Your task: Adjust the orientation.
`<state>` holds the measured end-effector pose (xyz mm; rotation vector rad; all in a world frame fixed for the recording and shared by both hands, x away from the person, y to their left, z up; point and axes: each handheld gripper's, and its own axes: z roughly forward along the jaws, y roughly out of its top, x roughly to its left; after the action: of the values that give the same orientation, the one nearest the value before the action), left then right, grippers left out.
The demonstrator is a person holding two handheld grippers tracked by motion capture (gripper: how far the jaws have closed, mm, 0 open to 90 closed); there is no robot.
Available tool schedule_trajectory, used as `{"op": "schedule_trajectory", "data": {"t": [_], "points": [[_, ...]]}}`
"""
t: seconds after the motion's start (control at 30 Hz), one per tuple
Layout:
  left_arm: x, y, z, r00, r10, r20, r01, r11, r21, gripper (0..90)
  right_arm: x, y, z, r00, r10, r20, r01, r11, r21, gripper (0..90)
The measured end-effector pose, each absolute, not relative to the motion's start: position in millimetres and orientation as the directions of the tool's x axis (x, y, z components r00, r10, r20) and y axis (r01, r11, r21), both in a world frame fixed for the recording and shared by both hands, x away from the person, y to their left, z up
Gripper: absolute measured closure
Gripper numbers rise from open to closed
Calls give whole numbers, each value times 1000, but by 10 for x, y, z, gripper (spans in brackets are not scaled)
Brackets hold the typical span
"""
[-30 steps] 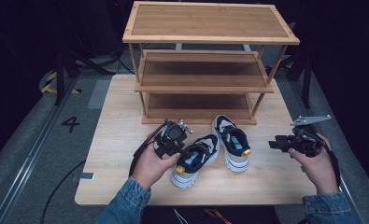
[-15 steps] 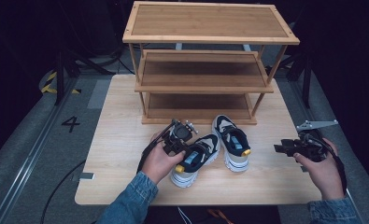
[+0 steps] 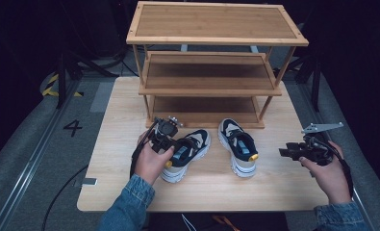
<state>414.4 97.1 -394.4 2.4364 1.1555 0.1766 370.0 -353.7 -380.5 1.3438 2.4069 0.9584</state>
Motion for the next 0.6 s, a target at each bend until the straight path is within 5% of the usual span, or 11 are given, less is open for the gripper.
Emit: {"op": "schedule_trajectory", "data": {"t": [0.2,0.3,0.43,0.6], "points": [[4088,1066,-3822,689,718,-94,676,-592,439,525,3714,-3525,-3802,-562,819,118,673,370,641,544],[4035,1155,-3753,680,733,-9,647,-594,478,497,3728,-3525,-3789,-564,817,120,670,368,645,543],[3990,1358,-3698,651,759,-30,663,-548,510,541,3781,-3496,-3783,-571,811,126,666,368,649,543],[3987,1530,-3796,599,800,-29,729,-530,433,631,3861,-3403,-3768,-595,794,124,651,385,655,543]]}}
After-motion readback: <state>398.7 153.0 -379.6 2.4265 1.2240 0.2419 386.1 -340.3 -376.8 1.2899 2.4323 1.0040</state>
